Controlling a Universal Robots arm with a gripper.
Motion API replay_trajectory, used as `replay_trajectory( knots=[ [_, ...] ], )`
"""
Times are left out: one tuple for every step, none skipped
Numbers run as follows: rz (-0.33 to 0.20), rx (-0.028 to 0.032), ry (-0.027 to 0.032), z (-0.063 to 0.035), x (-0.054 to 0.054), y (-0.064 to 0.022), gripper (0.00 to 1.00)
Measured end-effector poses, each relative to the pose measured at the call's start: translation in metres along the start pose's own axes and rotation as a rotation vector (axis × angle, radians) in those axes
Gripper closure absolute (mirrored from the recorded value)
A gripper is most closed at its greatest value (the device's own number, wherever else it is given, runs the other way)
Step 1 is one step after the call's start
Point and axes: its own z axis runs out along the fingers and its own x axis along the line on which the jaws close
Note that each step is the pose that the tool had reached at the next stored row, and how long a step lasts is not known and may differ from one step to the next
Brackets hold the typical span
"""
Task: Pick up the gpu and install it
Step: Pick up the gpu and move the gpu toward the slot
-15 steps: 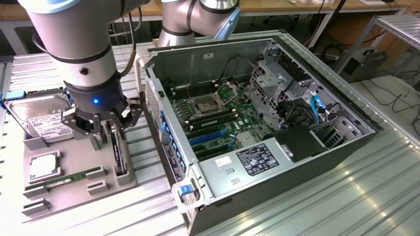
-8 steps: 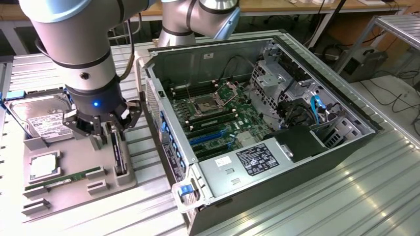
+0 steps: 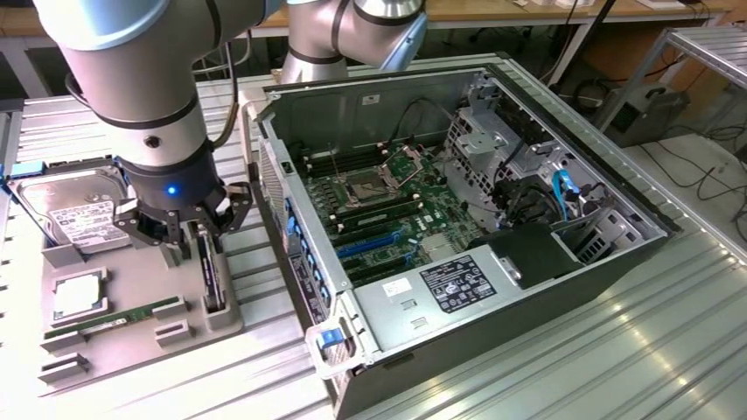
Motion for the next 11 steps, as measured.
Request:
replay_trajectory(
  knots=[
    [0.000, 0.0001, 0.0004, 0.0005, 0.0000, 0.0000, 0.58],
    [0.000, 0.0001, 0.0008, 0.0011, 0.0000, -0.0001, 0.58],
    [0.000, 0.0002, 0.0014, 0.0017, 0.0001, -0.0001, 0.58],
    [0.000, 0.0003, 0.0021, 0.0021, 0.0001, -0.0001, 0.58],
    [0.000, 0.0005, 0.0026, 0.0025, 0.0001, -0.0001, 0.58],
    [0.000, 0.0005, 0.0029, 0.0026, 0.0001, -0.0001, 0.58],
    [0.000, 0.0005, 0.0030, 0.0027, 0.0001, -0.0001, 0.58],
    [0.000, 0.0004, 0.0029, 0.0028, 0.0001, -0.0001, 0.58],
    [0.000, 0.0004, 0.0029, 0.0028, 0.0001, -0.0001, 0.58],
    [0.000, 0.0004, 0.0029, 0.0028, 0.0001, -0.0001, 0.58],
    [0.000, 0.0003, 0.0029, 0.0028, 0.0001, -0.0001, 0.58]
  ],
)
